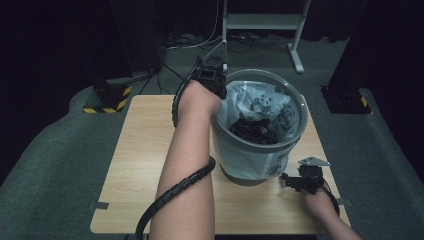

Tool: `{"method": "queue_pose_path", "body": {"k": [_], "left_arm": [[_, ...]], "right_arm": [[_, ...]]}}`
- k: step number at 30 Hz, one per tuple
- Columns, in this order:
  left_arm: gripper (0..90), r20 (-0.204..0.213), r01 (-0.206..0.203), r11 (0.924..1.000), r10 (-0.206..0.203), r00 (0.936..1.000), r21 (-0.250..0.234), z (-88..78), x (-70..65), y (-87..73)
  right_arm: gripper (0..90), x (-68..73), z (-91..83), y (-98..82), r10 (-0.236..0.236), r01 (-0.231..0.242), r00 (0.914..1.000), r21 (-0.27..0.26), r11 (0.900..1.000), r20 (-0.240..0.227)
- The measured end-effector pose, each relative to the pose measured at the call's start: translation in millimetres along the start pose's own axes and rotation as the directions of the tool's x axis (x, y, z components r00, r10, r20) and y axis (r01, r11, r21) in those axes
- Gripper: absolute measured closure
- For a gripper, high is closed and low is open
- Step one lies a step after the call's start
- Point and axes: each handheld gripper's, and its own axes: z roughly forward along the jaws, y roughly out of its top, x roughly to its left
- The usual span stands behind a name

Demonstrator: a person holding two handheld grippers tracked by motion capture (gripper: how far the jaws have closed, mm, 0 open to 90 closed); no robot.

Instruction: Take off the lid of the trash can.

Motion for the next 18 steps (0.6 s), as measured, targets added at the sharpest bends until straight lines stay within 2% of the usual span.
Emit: {"method": "queue_pose_path", "body": {"k": [4,7,8,10,18], "left_arm": [[75.8,0.004,0.005,0.9998,-0.005,1.0,-0.019,-5.5,0.9,1.1],[78.0,0.011,-0.016,0.9994,0.016,0.9998,-0.031,-9.2,1.2,0.9],[78.0,0.01,-0.014,0.9997,0.014,0.9999,-0.021,-9.0,0.5,0.7],[78.0,0.016,-0.007,0.9992,0.008,0.9998,-0.039,-10.9,1.3,0.6],[78.2,0.05,0.004,0.9985,-0.001,0.9988,-0.054,-15.1,4.4,1.8]], "right_arm": [[9.4,-0.1,0.1,0.0,-0.002,0.002,1.0,-0.001,1.0,0.001],[9.4,-0.1,0.0,0.1,-0.001,0.001,1.0,0.001,1.0,-0.001],[9.3,-0.2,-0.1,0.0,-0.002,0.002,1.0,0.001,1.0,-0.001],[9.3,-0.2,0.0,0.1,-0.002,0.002,1.0,0.001,1.0,-0.001],[9.4,0.2,-0.1,0.0,0.002,-0.002,1.0,0.001,1.0,0.0]]}}
